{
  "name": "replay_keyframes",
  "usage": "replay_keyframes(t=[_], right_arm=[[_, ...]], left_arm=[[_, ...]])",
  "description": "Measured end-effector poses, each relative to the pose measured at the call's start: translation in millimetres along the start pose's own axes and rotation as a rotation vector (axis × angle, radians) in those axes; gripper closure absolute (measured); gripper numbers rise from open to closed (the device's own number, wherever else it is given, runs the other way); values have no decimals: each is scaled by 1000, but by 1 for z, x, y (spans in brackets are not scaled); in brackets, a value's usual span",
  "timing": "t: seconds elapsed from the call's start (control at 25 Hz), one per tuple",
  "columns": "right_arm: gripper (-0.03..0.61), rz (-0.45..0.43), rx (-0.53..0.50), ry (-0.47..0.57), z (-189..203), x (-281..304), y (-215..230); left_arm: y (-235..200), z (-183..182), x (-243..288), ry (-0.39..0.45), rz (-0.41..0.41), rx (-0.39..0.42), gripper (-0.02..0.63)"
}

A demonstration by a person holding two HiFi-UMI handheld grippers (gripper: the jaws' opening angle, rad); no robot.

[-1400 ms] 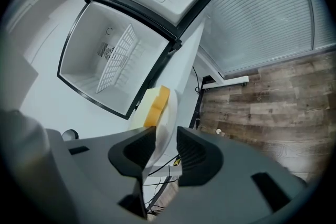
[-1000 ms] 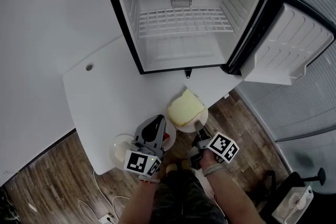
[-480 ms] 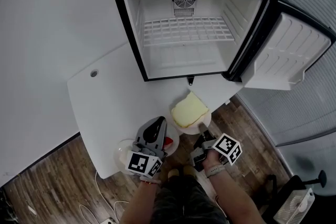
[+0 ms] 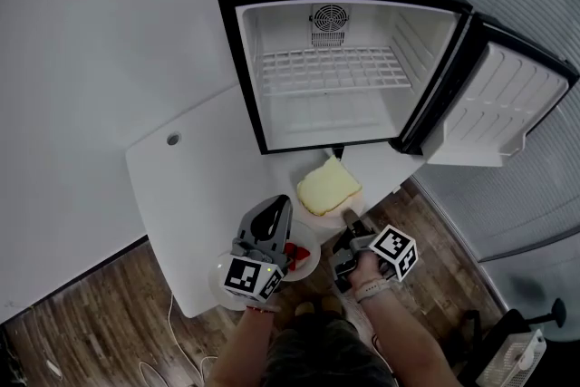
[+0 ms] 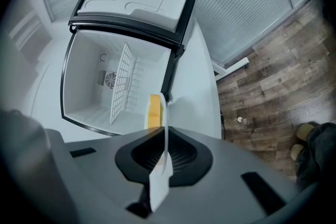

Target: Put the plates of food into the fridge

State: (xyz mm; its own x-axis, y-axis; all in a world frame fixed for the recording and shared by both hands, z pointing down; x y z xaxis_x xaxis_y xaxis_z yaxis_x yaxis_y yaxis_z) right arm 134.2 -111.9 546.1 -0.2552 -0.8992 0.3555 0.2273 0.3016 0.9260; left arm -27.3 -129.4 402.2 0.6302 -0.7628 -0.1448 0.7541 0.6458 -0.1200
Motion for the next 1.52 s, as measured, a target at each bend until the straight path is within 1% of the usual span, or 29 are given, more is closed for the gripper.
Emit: replay_keyframes(t=[0.16, 0.36, 0.44, 0.72, 0.96, 1.16, 1.52], right_arm=[[565, -1, 22, 0, 1, 14, -12], [565, -11, 31, -4, -1, 38, -30], [565, -15, 29, -8, -1, 52, -37], [565, -17, 38, -23, -2, 97, -59], [565, -9, 49, -28, -5, 126, -61], [565, -5, 65, -32, -6, 144, -62], [565, -2, 68, -29, -12, 166, -70]], left_arm=[[-19, -3, 3, 14, -13, 7, 598], [-54, -10, 8, 24, -67, -25, 598], [-67, -11, 13, 28, -83, -24, 598], [-103, -3, 32, 9, -132, -12, 598], [-132, 3, 44, 9, -177, -19, 598], [-150, 10, 53, 5, -209, -19, 598], [-168, 21, 72, -8, -227, -18, 598]])
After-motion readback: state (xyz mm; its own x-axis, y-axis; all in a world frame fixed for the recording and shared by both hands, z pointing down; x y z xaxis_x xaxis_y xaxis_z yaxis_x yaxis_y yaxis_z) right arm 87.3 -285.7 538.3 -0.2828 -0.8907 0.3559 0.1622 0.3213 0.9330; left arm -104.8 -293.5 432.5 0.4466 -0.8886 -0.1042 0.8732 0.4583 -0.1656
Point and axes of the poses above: the fingertips, and each gripper's own axes: x forward along the fingers, y to its right, z out of its underside, the point moved 1 cm from there along -x, backward along the fingers
